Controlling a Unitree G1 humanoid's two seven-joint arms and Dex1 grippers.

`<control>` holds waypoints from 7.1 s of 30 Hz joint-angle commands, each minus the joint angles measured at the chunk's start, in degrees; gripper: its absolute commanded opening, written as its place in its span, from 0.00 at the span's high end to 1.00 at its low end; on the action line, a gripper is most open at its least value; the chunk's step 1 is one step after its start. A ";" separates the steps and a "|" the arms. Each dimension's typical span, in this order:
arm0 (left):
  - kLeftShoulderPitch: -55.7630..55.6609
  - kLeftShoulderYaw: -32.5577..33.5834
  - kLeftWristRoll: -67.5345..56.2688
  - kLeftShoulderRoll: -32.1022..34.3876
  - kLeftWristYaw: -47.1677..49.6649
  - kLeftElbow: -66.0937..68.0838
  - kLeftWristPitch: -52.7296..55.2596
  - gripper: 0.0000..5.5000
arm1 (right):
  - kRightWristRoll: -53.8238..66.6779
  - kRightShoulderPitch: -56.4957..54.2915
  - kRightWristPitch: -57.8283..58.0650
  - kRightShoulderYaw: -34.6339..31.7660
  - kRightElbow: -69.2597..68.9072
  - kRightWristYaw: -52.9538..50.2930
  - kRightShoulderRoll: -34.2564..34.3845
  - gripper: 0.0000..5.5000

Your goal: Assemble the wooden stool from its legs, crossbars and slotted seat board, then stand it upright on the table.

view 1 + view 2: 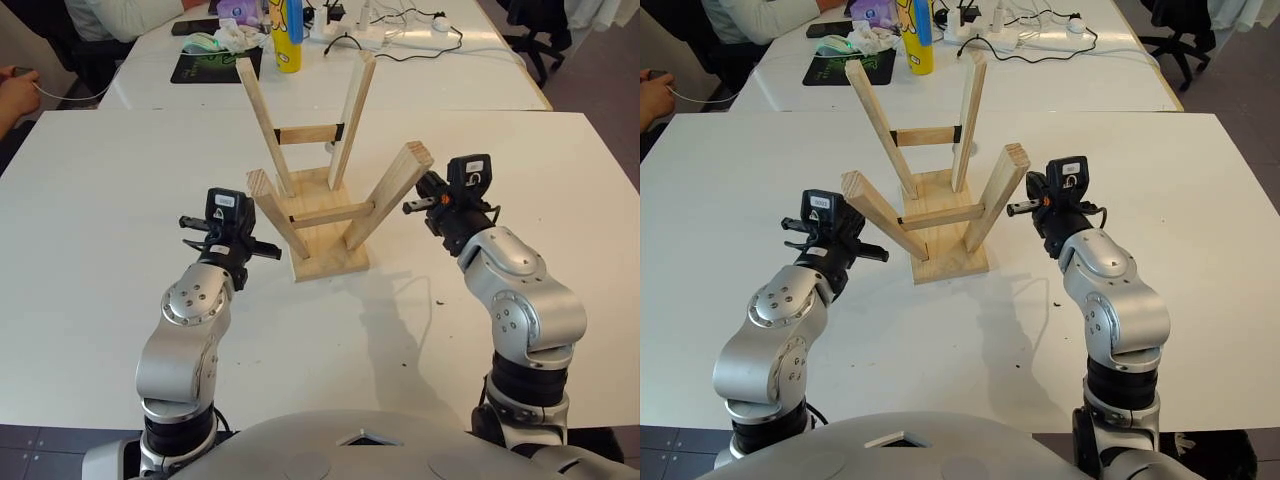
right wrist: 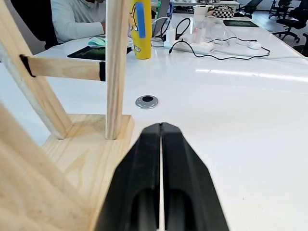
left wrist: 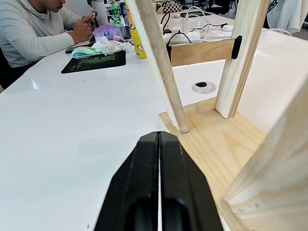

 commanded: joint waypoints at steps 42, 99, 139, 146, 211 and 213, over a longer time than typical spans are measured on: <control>-7.22 8.44 -4.98 10.71 -1.69 1.32 -9.34 1.00 | -5.71 -9.22 -10.07 -7.52 -1.97 -3.08 -4.30 1.00; -25.05 11.47 -31.61 -1.48 -1.19 10.84 -0.08 1.00 | -10.57 -17.76 -22.98 -2.18 8.51 -8.81 1.46 1.00; -29.86 17.19 -22.04 10.28 4.61 16.66 -17.79 1.00 | -17.21 -14.88 -21.53 -0.70 15.66 -4.88 -1.74 1.00; -34.37 23.04 -22.00 13.91 4.96 14.89 -17.72 1.00 | -10.73 -12.67 -13.03 -0.76 19.51 7.09 -5.38 1.00; -40.25 27.36 -21.31 17.25 6.90 13.95 -17.29 1.00 | 16.12 -9.33 -16.73 13.00 13.37 70.40 -34.99 1.00; -40.16 27.11 -21.25 17.17 6.92 13.91 -17.39 1.00 | 3.28 -11.14 -23.07 17.38 22.38 66.14 -36.74 1.00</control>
